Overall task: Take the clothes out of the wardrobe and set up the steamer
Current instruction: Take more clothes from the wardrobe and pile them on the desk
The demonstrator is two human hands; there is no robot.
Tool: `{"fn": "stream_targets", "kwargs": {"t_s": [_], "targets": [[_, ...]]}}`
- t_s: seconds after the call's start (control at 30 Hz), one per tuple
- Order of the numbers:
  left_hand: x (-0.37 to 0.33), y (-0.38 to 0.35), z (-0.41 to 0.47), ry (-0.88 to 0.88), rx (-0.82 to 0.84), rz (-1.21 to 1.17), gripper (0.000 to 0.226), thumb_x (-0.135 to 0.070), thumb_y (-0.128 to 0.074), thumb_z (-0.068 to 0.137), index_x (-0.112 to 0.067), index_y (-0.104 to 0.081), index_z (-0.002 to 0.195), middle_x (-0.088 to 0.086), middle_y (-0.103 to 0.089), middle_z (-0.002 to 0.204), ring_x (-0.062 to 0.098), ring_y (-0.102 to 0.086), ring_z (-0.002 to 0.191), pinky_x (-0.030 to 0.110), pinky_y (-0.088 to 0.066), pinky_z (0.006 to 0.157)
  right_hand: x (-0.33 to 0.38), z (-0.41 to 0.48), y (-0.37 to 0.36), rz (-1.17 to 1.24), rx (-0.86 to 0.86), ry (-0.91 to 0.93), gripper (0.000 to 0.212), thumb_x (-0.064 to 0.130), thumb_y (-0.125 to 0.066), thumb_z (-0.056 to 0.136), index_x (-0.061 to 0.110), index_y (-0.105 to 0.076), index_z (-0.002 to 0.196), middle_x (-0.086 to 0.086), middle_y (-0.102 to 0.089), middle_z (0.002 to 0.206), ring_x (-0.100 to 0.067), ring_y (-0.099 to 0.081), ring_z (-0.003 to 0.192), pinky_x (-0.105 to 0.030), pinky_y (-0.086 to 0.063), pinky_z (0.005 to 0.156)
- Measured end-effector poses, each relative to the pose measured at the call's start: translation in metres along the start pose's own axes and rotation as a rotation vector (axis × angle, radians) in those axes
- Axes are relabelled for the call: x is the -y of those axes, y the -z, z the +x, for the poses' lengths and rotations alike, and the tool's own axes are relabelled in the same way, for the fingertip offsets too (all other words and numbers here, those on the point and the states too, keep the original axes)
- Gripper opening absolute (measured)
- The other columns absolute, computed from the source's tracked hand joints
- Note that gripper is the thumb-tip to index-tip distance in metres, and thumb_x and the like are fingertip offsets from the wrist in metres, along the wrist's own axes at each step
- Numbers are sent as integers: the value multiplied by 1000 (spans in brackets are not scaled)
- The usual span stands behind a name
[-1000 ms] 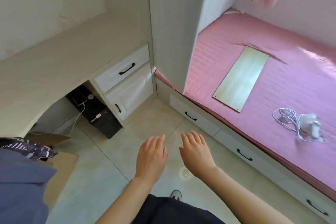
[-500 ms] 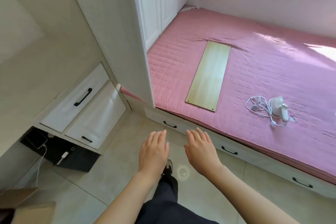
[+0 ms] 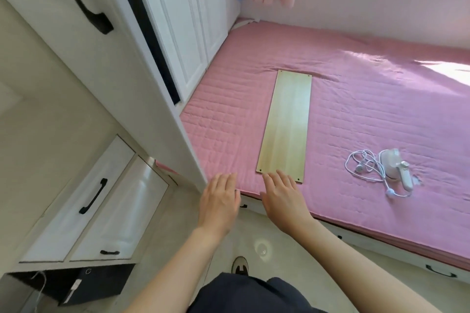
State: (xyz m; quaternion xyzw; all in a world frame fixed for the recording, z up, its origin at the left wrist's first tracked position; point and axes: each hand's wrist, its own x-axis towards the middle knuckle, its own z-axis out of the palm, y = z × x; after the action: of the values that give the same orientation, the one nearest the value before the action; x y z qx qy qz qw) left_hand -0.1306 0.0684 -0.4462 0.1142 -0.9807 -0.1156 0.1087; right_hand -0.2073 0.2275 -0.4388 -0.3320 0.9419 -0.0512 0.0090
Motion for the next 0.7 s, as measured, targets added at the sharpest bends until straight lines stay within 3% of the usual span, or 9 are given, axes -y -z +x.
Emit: {"fn": "stream_targets", "kwargs": {"t_s": [0.23, 0.47, 0.7], "targets": [[4, -6, 67, 31, 31, 20, 40, -21, -59, 88, -8, -56, 125, 6, -62, 118, 25, -55, 111, 40, -47, 96, -23, 67, 7, 15, -3, 45, 47, 24, -72, 78, 3, -60, 118, -13, -65, 113, -37, -58, 115, -49, -49, 94], [5, -13, 132, 199, 1, 39, 40, -22, -57, 91, -9, -54, 128, 7, -61, 122, 26, -54, 115, 40, -48, 96, -57, 148, 15, -7, 44, 210, 50, 29, -56, 92, 2, -48, 133, -15, -56, 130, -38, -45, 129, -50, -39, 106], [5, -8, 189, 397, -76, 92, 41, -24, -53, 94, -9, -51, 132, 7, -59, 128, 25, -51, 121, 39, -45, 102, -89, 229, 31, -26, 47, 414, 48, 28, -57, 90, 2, -50, 130, -15, -57, 127, -38, -46, 128, -49, -40, 105]]}}
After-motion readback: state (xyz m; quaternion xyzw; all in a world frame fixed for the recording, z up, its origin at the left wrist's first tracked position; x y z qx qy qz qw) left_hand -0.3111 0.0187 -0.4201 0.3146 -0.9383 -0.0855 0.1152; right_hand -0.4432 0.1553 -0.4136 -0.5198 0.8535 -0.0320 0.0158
